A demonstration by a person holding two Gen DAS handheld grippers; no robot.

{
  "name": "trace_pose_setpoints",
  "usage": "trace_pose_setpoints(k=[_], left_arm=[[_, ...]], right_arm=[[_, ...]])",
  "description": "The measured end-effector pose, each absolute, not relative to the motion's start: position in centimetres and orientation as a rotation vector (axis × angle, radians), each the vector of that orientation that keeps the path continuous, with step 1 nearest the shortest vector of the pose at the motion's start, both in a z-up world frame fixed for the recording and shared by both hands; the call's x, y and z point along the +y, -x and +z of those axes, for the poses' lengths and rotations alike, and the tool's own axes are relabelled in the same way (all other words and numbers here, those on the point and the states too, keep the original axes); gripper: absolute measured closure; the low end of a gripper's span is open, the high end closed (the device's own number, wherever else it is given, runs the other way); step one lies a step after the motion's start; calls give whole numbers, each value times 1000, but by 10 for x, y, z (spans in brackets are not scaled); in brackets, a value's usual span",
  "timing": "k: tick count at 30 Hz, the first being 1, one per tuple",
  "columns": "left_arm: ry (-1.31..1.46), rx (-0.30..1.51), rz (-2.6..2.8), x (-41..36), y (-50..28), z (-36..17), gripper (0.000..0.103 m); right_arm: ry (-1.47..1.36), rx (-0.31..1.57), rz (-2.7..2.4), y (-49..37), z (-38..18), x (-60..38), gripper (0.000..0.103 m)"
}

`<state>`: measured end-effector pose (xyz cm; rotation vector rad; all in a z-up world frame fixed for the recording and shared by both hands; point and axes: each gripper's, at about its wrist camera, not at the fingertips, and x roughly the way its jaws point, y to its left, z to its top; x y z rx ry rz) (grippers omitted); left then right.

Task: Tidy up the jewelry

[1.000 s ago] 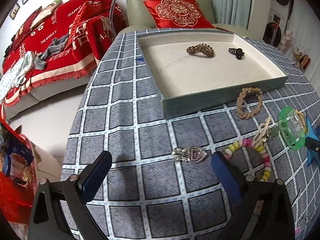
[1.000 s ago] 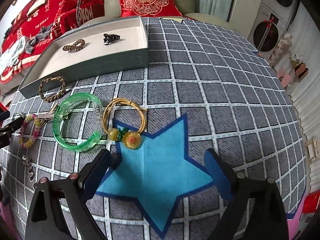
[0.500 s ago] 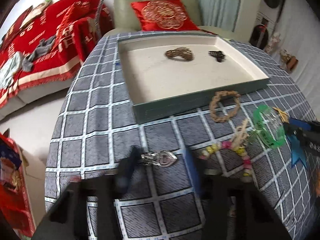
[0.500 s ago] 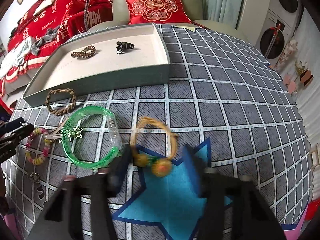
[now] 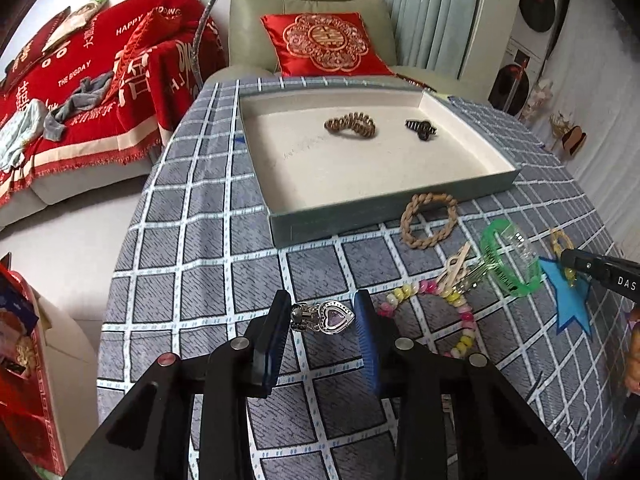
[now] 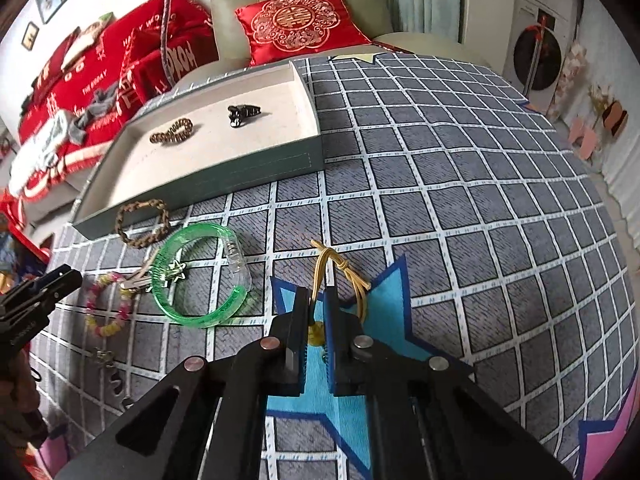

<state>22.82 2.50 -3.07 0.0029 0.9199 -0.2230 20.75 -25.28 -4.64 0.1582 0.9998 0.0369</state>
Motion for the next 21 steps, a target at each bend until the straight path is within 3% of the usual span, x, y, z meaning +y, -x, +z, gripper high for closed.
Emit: trace_pose_setpoints(k=[13, 15, 16, 17, 19, 21], left_arm=[[13, 865, -237, 28, -221, -6, 56], [9, 863, -238, 28, -220, -6, 56], [8, 862, -239, 28, -219, -6, 56], [6, 863, -239, 28, -219, -7, 56], [5, 864, -240, 28, -219, -7, 56], [6, 867, -241, 27, -219, -7, 56]], right_arm=[[-180, 982, 66, -200, -31, -259, 94], [-159, 1003, 53, -199, -37, -259, 73], [-157, 1008, 54, -199, -41, -259, 43], [-158, 1004, 54, -198, -42, -260, 32], [-140, 996, 49, -197, -47, -258, 32], [-128, 1017, 35, -201, -55, -258, 41]])
